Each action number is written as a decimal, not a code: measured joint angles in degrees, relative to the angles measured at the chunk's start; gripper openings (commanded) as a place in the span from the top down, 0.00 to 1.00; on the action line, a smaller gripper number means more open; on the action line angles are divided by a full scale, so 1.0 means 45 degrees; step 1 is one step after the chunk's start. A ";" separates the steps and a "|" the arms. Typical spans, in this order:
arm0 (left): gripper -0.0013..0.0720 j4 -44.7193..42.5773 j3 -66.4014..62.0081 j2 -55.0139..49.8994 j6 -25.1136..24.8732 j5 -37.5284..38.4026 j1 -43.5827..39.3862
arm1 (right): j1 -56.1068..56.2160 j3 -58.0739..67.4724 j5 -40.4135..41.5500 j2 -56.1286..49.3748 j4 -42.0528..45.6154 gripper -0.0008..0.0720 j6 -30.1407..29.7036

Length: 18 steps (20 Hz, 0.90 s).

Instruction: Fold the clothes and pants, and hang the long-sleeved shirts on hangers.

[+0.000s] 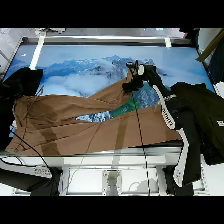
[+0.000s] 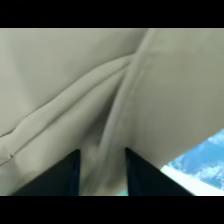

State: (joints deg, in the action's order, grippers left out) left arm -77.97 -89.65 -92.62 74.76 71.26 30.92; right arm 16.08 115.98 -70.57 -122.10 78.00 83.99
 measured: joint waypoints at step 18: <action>0.94 0.0024 0.0000 0.1326 0.0291 -0.0015 0.1559 | -0.2225 -0.0185 -0.4959 0.4080 0.1375 0.95 0.0772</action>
State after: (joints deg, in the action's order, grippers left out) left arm -77.87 -89.65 -86.65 76.07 71.20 37.93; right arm 6.07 115.15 -92.88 -103.74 84.18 87.46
